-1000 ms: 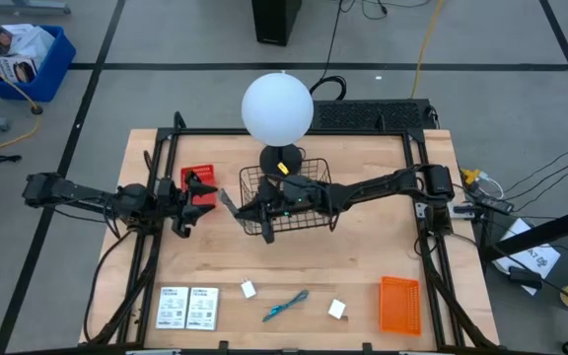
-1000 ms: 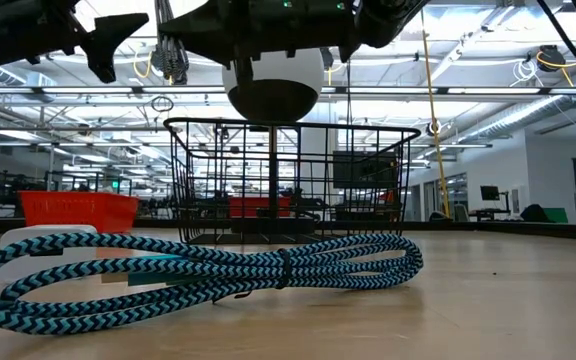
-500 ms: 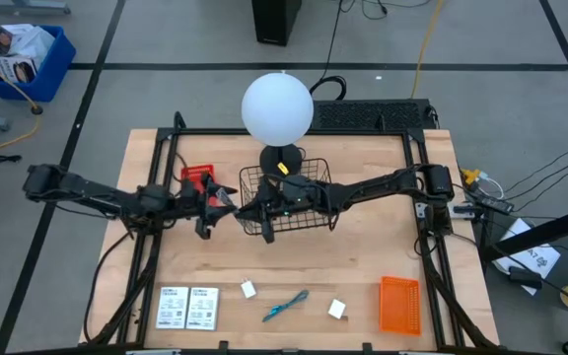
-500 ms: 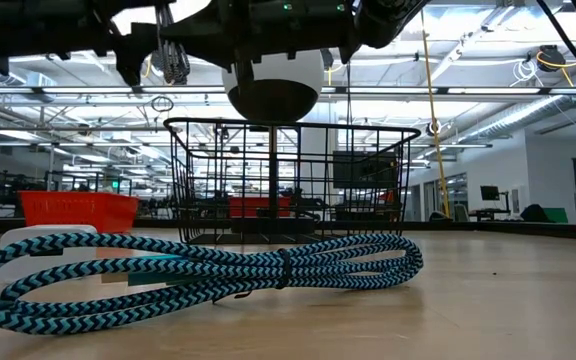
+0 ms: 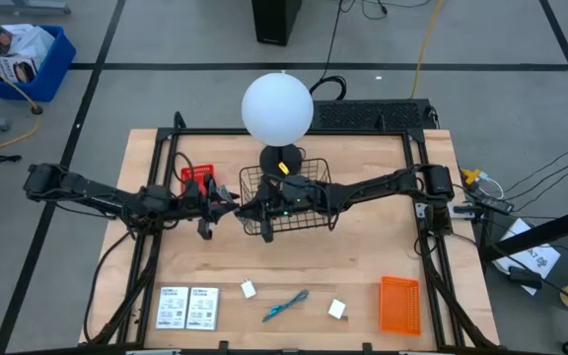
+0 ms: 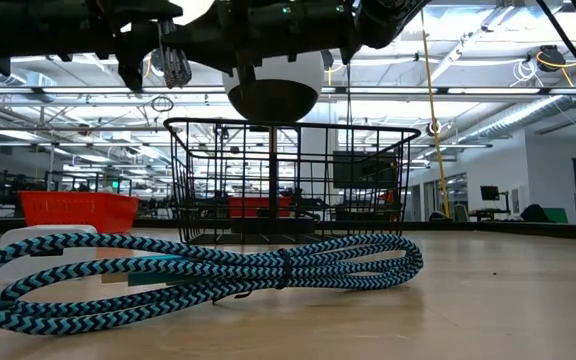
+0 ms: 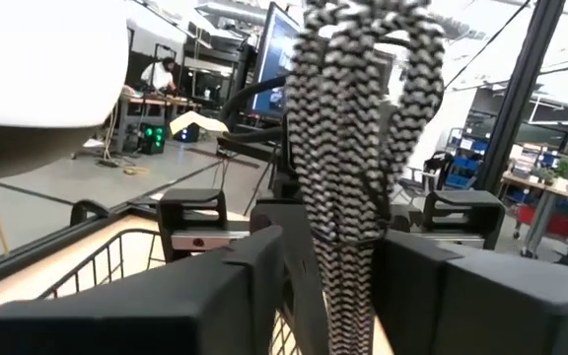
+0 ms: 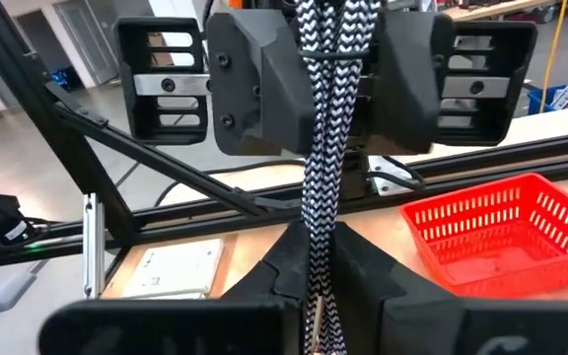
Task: Pick and place items into bin
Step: Put the gray charger cable into the red bin
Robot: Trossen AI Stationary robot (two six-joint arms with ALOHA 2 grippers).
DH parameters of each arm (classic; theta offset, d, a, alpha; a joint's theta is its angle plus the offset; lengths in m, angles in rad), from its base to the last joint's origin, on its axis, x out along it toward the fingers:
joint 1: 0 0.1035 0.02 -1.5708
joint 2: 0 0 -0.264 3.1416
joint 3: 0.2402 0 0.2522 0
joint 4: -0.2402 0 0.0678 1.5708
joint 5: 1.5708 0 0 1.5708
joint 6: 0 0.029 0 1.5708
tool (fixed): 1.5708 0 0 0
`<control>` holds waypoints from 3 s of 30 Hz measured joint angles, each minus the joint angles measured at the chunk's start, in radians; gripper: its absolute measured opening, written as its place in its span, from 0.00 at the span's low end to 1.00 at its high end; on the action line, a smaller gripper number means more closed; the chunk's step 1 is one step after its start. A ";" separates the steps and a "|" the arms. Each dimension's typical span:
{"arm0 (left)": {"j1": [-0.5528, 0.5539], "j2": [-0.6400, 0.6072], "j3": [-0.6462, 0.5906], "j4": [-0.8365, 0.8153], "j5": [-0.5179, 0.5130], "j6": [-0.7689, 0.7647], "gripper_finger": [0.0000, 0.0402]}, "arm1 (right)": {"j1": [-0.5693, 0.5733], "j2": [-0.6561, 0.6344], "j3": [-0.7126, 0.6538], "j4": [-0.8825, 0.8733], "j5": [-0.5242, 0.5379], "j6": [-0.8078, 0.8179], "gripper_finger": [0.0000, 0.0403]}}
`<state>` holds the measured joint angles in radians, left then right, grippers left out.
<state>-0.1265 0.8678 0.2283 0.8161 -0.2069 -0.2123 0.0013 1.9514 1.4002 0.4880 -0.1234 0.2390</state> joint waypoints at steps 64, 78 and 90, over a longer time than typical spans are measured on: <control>0.327 -0.269 0.417 -1.702 -0.317 -0.584 0.13 | 0.171 -0.095 -0.001 -0.238 -0.010 -0.199 0.51; 0.536 0.067 0.417 -1.624 -0.229 -0.526 0.16 | 0.172 -0.095 -0.001 -0.230 -0.012 -0.199 0.50; 0.575 0.212 0.417 -1.589 -0.149 -0.469 0.22 | 0.174 -0.095 -0.001 -0.223 -0.012 -0.199 0.49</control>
<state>0.4484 1.0802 0.6456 -0.7733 -0.3557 -0.6815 0.1754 1.8561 1.3994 0.2649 -0.1356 0.0402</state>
